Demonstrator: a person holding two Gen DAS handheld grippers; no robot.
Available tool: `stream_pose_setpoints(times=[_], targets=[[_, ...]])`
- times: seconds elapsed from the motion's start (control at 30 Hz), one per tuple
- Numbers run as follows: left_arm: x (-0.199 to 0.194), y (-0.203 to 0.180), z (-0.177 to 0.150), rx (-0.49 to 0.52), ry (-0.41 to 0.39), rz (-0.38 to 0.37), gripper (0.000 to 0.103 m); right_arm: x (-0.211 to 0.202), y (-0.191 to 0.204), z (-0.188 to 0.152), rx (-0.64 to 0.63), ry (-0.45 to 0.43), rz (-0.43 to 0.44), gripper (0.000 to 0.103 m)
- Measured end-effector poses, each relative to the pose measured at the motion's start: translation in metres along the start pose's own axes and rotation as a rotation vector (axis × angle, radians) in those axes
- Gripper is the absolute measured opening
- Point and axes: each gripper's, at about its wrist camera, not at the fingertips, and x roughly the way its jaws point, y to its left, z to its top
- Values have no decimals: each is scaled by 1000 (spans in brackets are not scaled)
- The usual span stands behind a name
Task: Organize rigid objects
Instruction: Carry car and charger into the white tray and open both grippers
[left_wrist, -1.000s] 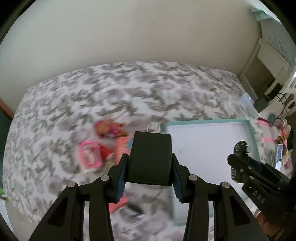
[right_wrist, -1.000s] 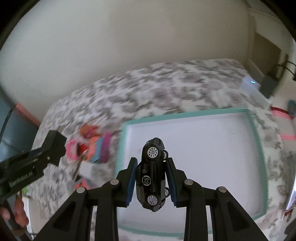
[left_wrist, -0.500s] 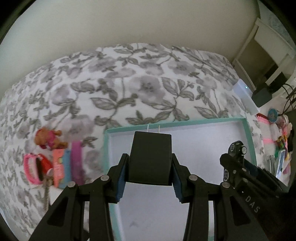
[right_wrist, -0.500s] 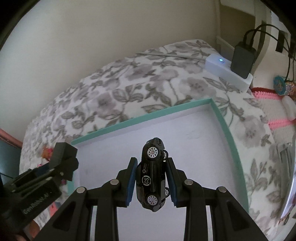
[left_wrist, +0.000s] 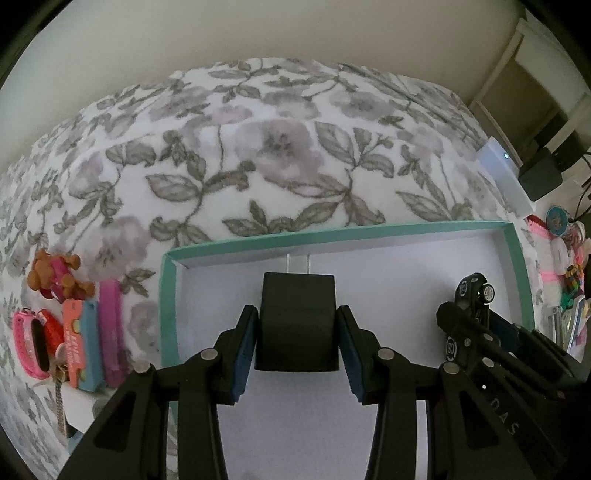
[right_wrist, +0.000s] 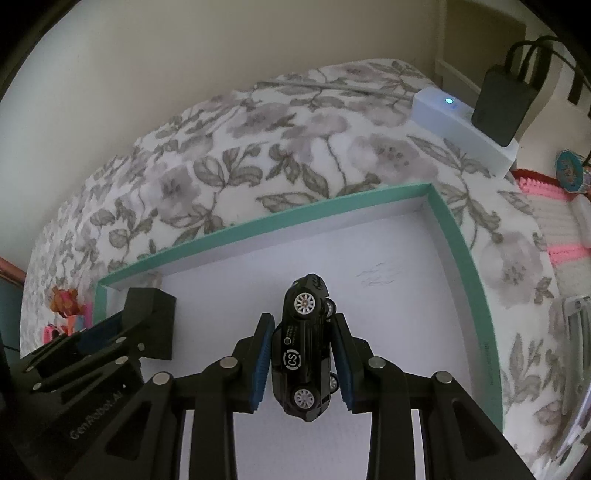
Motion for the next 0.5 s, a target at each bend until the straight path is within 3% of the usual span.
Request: stream_pose_setpoints(times=[0.2, 0.27, 0.4, 0.5], targets=[[1, 2, -1, -5, 10, 0, 47, 1, 1, 1, -7, 3, -18, 33], [-2, 4, -1, -11, 8, 8, 60, 0, 1, 2, -4, 7, -29, 34], [-14, 6, -1, -11, -11, 2, 63, -6, 5, 3, -12, -5, -37, 34], [-25, 10, -1, -14, -30, 11, 70, -14, 7, 4, -12, -22, -42, 41]])
